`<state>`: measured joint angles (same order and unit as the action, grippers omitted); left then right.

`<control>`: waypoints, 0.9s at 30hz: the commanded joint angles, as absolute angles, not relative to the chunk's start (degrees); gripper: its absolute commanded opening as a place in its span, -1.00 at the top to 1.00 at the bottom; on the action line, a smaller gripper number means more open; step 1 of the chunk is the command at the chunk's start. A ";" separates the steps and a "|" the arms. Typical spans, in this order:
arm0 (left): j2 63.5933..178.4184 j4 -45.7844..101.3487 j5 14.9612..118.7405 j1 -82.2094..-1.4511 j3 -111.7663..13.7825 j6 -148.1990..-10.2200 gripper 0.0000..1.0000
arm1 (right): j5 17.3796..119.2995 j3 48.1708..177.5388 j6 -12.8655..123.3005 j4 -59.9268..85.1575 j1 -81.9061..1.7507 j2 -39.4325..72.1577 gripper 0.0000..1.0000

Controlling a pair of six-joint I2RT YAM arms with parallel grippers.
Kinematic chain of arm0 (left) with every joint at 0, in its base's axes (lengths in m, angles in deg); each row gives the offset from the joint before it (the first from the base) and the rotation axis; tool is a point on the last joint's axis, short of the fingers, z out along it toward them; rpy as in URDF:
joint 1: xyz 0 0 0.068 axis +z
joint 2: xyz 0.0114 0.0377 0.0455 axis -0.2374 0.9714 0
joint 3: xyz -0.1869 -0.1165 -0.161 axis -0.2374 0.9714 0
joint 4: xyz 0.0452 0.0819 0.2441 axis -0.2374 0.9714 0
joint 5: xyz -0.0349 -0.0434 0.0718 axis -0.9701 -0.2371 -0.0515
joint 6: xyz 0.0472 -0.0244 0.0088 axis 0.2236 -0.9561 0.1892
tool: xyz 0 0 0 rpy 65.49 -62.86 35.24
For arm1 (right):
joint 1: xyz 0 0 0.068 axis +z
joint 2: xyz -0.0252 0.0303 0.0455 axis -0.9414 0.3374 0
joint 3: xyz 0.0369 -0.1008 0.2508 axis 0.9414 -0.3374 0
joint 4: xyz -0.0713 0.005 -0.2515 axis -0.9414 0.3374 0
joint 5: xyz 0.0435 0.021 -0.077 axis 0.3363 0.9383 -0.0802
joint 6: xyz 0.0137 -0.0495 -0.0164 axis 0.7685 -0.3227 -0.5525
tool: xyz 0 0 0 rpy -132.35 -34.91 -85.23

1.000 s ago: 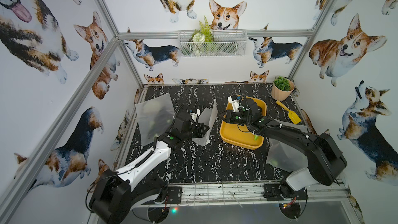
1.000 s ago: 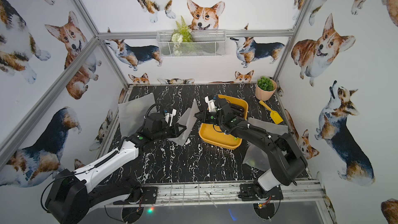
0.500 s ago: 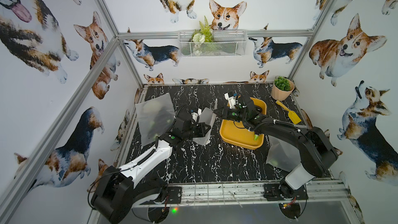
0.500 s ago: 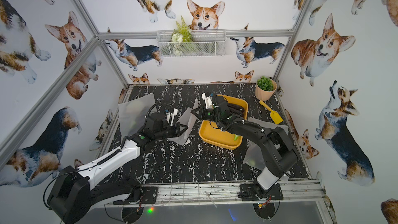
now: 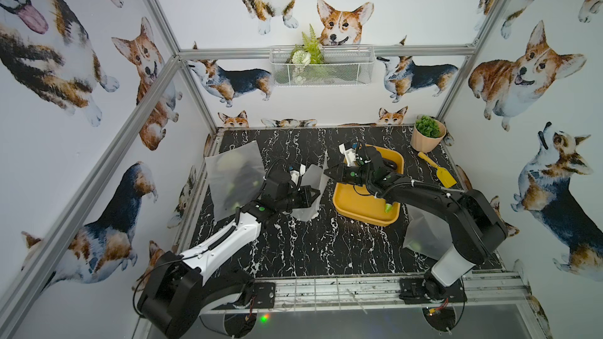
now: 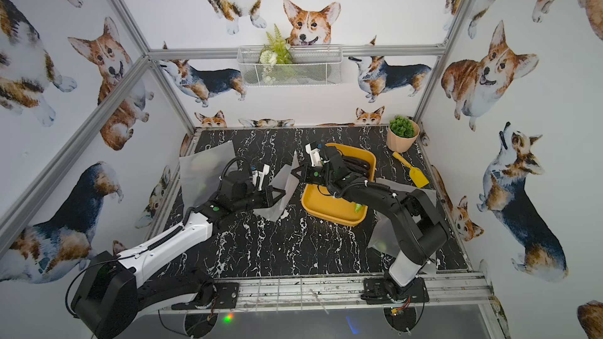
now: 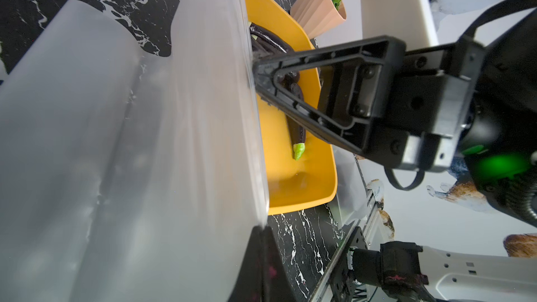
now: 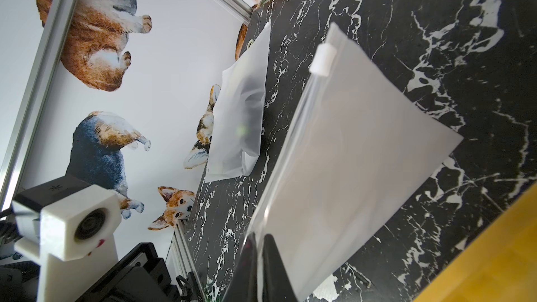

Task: Place the eggplant in a zip-top bag and seal the zipper
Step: Open the zipper of the food storage bag at the center of the board.

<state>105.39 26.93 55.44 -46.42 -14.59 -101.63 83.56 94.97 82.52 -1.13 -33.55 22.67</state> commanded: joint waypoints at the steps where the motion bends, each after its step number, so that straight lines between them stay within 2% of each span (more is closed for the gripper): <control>1: 105.43 24.56 54.42 -46.43 -14.64 -102.24 1.00 | 84.39 95.73 82.04 0.03 -33.55 23.16 0.80; 13: 105.96 24.94 53.77 -46.86 -14.48 -101.12 1.00 | 88.69 97.44 83.85 1.97 -33.54 25.29 0.61; 22: 105.61 26.33 54.52 -46.90 -14.48 -100.07 1.00 | 93.33 96.68 87.18 -2.74 -33.50 25.63 0.98; 27: 104.95 27.13 55.12 -46.95 -14.14 -99.78 1.00 | 93.60 95.66 88.43 -4.19 -33.54 24.55 1.00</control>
